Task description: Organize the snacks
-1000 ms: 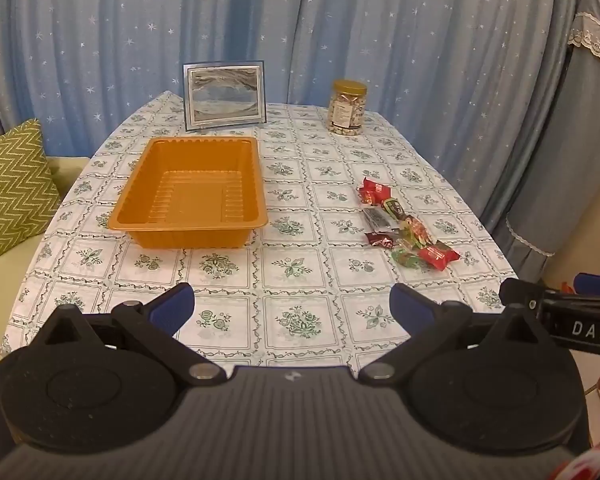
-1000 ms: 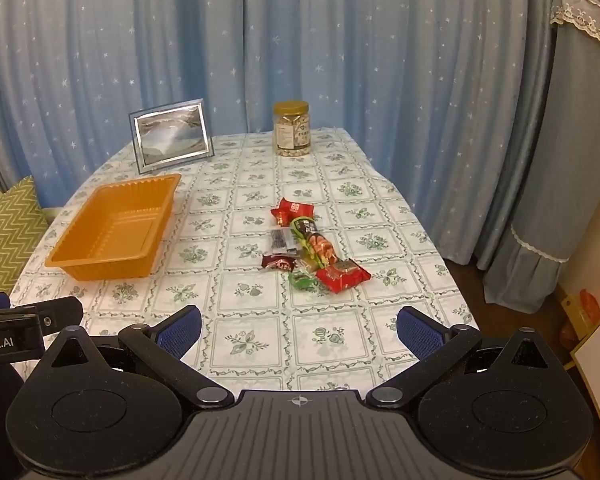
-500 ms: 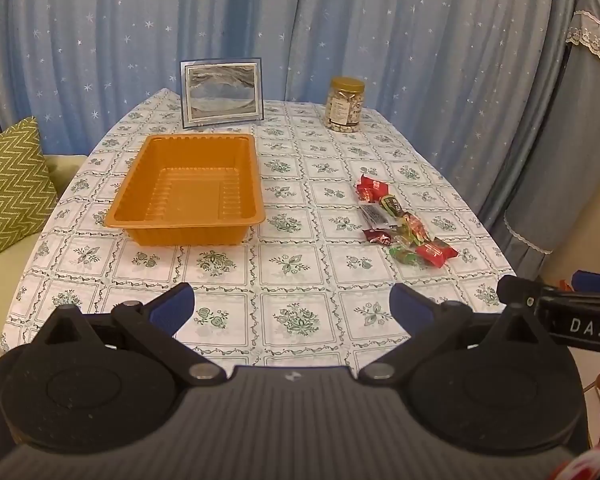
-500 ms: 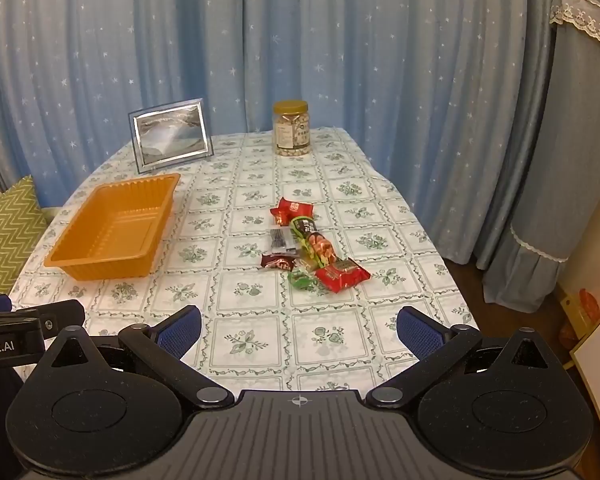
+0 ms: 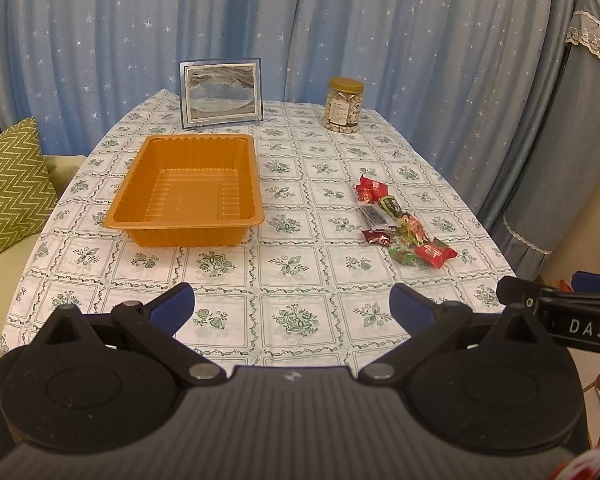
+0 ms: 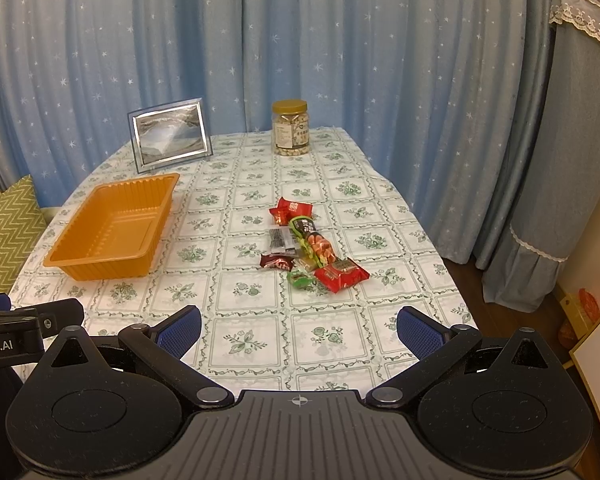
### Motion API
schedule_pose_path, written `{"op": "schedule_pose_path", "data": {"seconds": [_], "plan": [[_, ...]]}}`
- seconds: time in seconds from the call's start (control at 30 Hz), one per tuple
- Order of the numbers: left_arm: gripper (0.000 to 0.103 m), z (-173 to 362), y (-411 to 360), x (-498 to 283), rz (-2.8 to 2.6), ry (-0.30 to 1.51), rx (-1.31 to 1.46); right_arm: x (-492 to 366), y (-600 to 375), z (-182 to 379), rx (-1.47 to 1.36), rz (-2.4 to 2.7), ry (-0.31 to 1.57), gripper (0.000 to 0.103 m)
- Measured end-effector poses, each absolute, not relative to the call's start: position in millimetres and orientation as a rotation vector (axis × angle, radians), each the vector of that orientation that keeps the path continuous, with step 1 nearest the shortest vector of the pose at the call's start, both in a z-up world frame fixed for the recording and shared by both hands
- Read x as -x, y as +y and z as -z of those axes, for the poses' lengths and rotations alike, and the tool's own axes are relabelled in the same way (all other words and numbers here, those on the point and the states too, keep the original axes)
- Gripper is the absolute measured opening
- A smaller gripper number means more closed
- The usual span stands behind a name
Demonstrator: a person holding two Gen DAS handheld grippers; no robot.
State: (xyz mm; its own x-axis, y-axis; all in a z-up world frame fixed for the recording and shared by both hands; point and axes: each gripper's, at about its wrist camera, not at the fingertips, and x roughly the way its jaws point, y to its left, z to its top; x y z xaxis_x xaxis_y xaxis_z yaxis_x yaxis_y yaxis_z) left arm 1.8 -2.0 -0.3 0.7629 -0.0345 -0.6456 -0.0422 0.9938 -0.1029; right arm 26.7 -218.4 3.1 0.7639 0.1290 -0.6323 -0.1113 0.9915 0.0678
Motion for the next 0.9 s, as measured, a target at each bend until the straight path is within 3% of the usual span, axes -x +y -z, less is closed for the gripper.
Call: {"op": "schedule_pose_path", "data": {"seconds": [0.9], "plan": [[0.103,0.2,-4.9,-2.2,-0.003,0.702,0.112,-28.0,-220.0,-0.8,-0.026,-0.128,0.689,0.103]]}}
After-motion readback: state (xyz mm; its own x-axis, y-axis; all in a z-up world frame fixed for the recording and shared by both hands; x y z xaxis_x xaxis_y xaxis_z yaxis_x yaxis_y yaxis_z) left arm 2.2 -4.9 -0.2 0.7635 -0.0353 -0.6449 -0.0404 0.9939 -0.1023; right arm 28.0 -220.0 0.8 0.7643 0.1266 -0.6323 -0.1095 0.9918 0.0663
